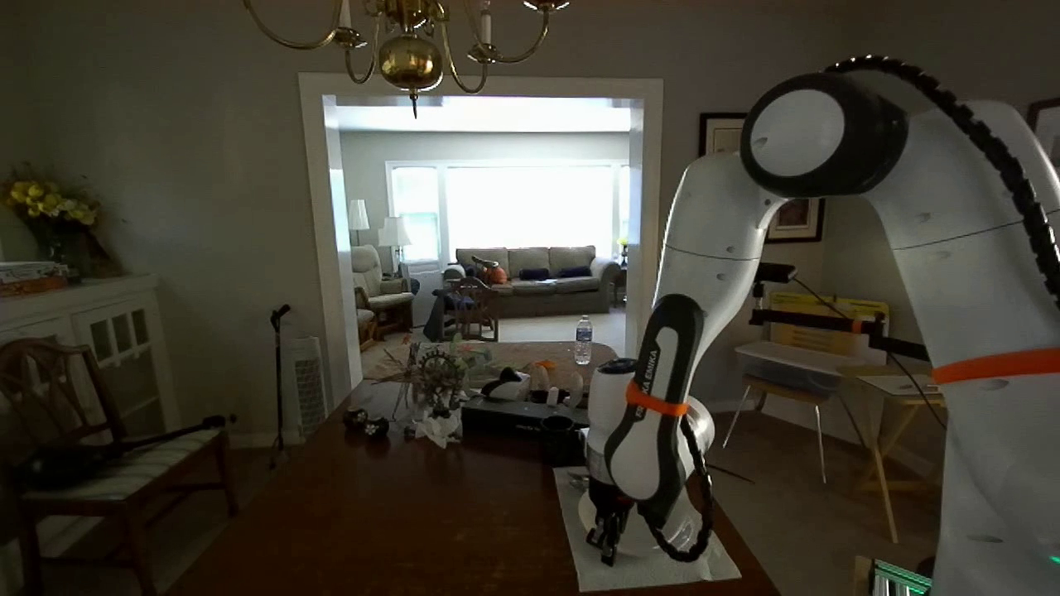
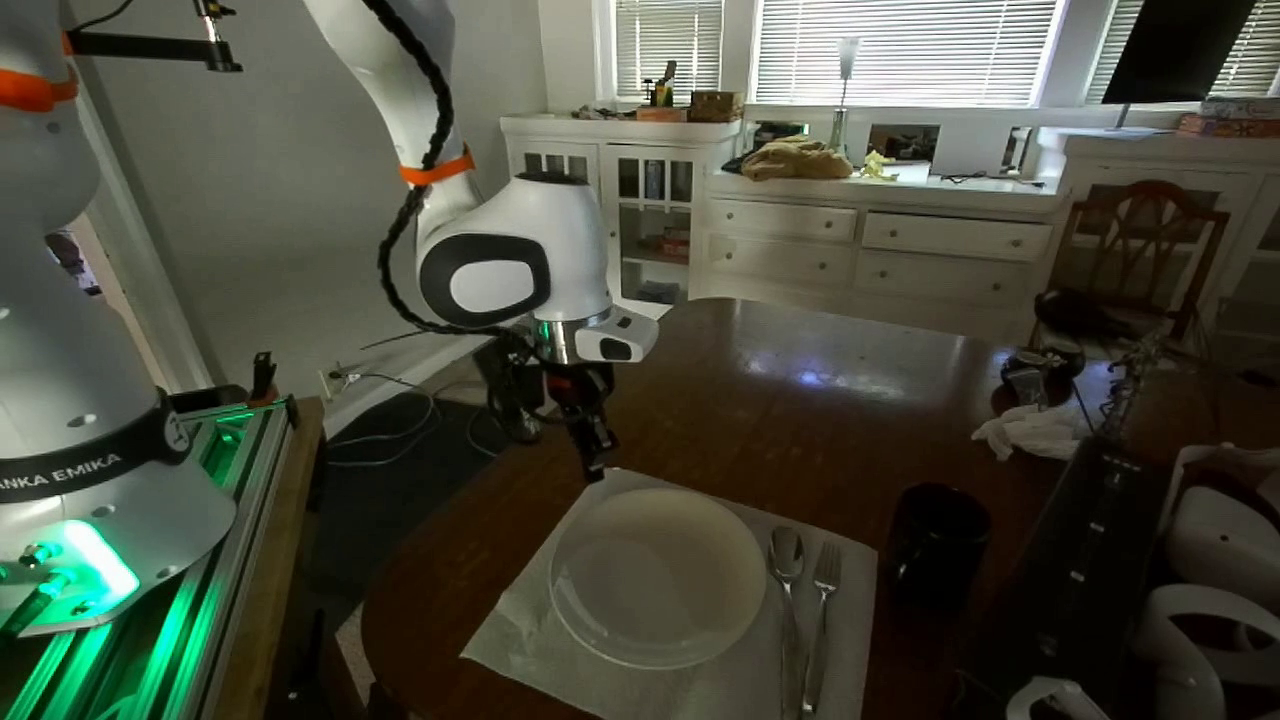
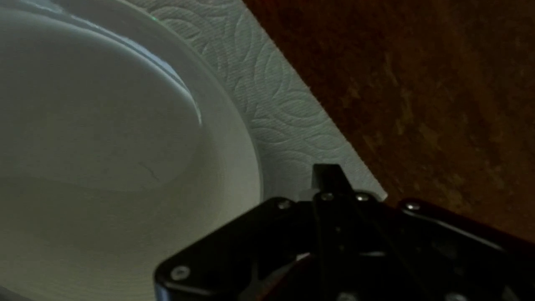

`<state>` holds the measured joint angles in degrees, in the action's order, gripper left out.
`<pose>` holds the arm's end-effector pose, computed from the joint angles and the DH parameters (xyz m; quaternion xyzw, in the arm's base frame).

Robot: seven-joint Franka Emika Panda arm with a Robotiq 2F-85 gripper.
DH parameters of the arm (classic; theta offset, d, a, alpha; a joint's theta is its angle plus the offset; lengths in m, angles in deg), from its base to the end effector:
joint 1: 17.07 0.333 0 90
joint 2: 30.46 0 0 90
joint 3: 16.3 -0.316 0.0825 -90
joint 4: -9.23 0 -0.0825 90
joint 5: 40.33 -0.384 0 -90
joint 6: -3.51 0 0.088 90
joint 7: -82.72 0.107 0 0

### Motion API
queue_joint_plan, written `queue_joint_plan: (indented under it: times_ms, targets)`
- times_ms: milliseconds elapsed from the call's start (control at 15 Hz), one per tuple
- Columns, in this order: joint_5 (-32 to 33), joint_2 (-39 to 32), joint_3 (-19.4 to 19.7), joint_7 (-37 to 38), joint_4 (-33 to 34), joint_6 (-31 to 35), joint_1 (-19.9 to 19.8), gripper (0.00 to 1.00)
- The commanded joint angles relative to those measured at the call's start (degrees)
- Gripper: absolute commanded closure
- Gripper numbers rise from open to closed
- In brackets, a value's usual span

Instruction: Move the white towel to the left.

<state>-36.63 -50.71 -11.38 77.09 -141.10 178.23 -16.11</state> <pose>0.4257 -0.0280 0.1356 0.9979 0.0497 0.0346 0.0218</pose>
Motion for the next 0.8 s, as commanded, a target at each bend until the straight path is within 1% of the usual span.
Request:
queue_joint_plan:
  times_ms: [0, 333, 400, 533, 600, 733]
  targets:
    - [0.8, -0.7, 0.0, 0.6, 0.3, 0.3, -0.3, 0.99]
    - [0.7, -0.4, -0.3, 0.6, 0.3, 0.3, -0.5, 1.0]
    - [0.8, -1.7, -0.2, 0.3, 1.1, 0.7, -0.9, 1.0]
    - [-0.1, -2.8, -1.5, 0.3, 2.0, 1.4, -2.1, 1.0]
    - [-0.3, -3.7, -1.8, 0.6, 2.7, 1.4, -2.1, 1.0]
    - [-0.1, -5.1, -1.0, 1.5, 4.0, 1.7, -1.1, 1.0]
